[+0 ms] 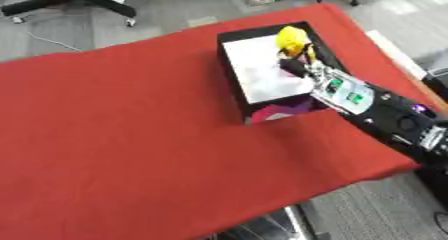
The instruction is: Pick up the objects with one hand, pass them to the other hand, and then place them into the box on the other side of the table.
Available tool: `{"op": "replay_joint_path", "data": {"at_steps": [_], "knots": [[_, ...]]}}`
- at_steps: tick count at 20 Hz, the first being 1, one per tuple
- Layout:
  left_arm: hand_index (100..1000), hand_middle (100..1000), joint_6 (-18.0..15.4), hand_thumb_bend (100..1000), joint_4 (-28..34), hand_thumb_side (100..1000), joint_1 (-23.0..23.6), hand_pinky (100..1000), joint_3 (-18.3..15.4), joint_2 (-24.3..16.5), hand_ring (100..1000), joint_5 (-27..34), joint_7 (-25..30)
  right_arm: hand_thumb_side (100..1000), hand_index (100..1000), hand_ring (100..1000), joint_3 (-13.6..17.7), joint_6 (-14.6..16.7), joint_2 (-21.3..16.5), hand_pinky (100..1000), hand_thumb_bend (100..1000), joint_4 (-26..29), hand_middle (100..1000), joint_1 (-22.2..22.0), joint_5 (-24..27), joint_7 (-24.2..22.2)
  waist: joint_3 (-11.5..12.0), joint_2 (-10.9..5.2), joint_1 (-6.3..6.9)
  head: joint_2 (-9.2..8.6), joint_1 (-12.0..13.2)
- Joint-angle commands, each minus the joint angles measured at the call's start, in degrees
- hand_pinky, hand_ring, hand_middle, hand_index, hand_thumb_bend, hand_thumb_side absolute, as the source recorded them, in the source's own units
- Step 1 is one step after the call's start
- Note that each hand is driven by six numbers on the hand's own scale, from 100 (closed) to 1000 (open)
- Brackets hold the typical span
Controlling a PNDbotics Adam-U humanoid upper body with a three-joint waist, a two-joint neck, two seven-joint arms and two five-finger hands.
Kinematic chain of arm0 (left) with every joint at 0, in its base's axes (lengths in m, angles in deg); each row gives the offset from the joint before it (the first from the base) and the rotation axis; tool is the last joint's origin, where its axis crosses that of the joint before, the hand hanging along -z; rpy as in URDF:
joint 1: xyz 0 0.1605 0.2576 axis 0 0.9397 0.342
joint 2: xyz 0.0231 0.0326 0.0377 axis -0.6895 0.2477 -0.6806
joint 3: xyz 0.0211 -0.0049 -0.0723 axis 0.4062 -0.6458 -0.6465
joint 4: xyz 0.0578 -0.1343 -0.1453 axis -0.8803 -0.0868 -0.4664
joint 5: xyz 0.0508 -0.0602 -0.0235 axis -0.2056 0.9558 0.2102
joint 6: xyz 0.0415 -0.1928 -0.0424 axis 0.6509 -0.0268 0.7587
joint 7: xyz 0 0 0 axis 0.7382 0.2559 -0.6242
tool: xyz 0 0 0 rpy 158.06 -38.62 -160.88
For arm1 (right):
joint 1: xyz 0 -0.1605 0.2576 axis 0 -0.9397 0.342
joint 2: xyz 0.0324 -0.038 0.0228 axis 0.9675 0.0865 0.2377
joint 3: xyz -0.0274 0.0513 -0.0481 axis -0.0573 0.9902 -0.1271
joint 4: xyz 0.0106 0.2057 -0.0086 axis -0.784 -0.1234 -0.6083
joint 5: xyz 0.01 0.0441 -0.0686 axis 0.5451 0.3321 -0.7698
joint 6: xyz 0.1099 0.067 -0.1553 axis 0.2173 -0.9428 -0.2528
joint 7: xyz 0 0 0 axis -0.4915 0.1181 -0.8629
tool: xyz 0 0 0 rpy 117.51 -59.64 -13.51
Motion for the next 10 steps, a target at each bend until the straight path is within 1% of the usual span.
{"op": "replay_joint_path", "data": {"at_steps": [1, 2, 3, 4, 5, 6, 7, 8, 9, 10], "knots": [[758, 667, 0.1, 171, 0.9, 814, -0.4, 774, 0.0, -0.5, 713, -0.2, 0.4, 576, 1000, 1000, -1.7, -19.9, -4.6, 904, 100, 5.3, 903, -0.4, -4.1, 16.6, 0.2, -0.66, -0.35, -0.16, -0.3], [759, 667, 0.1, 172, 0.9, 814, -0.4, 774, -0.1, -0.5, 713, -0.3, 0.5, 573, 1000, 1000, -2.3, -19.9, -5.8, 961, 100, 7.0, 919, -1.0, -6.3, 12.6, 0.2, -0.69, -0.43, -0.16, -0.3], [760, 668, 0.2, 173, 0.9, 815, -0.3, 774, -0.1, -0.5, 714, -0.4, 0.5, 603, 1000, 1000, -2.4, -19.9, -6.9, 1000, 100, 8.9, 951, -1.3, -9.1, 7.4, 0.2, -0.73, -0.53, -0.16, -0.2], [760, 668, 0.2, 173, 1.0, 815, -0.2, 774, -0.2, -0.5, 714, -0.5, 0.5, 606, 1000, 1000, -1.9, -19.9, -8.0, 1000, 100, 10.6, 963, -1.6, -12.6, 1.3, 0.2, -0.78, -0.61, -0.16, -0.1], [760, 669, 0.3, 172, 1.0, 816, -0.2, 774, -0.2, -0.5, 715, -0.6, 0.5, 613, 1000, 1000, -1.1, -19.9, -9.1, 1000, 188, 12.0, 982, -1.8, -16.9, -5.6, 0.1, -0.84, -0.69, -0.16, 0.0], [760, 669, 0.4, 172, 1.0, 816, -0.2, 774, -0.3, -0.6, 715, -0.7, 0.6, 621, 1000, 1000, -0.3, -19.9, -10.1, 1000, 225, 13.2, 990, -1.8, -22.0, -13.3, 0.0, -0.9, -0.78, -0.16, 0.1], [761, 670, 0.4, 172, 0.9, 817, -0.1, 774, -0.3, -0.7, 715, -0.8, 0.6, 620, 1000, 1000, 0.7, -19.9, -10.9, 1000, 283, 14.3, 1000, -1.8, -27.6, -21.1, 0.0, -0.96, -0.85, -0.16, 0.1], [761, 670, 0.5, 172, 0.9, 818, -0.1, 775, -0.4, -0.7, 715, -0.9, 0.7, 612, 1000, 1000, 1.8, -19.9, -11.5, 1000, 317, 15.6, 1000, -1.7, -33.3, -29.0, -0.1, -1.03, -0.93, -0.16, 0.2], [761, 671, 0.5, 172, 0.9, 818, -0.1, 775, -0.4, -0.8, 716, -1.1, 0.7, 569, 1000, 993, 3.0, -19.9, -12.0, 1000, 375, 17.0, 1000, -1.5, -39.7, -37.1, -0.1, -1.09, -0.99, -0.16, 0.3], [761, 671, 0.5, 172, 0.9, 818, -0.1, 775, -0.5, -0.9, 716, -1.2, 0.7, 545, 1000, 991, 4.1, -19.9, -12.4, 1000, 385, 18.8, 1000, -1.4, -46.3, -45.3, -0.2, -1.14, -1.06, -0.16, 0.5]]}}
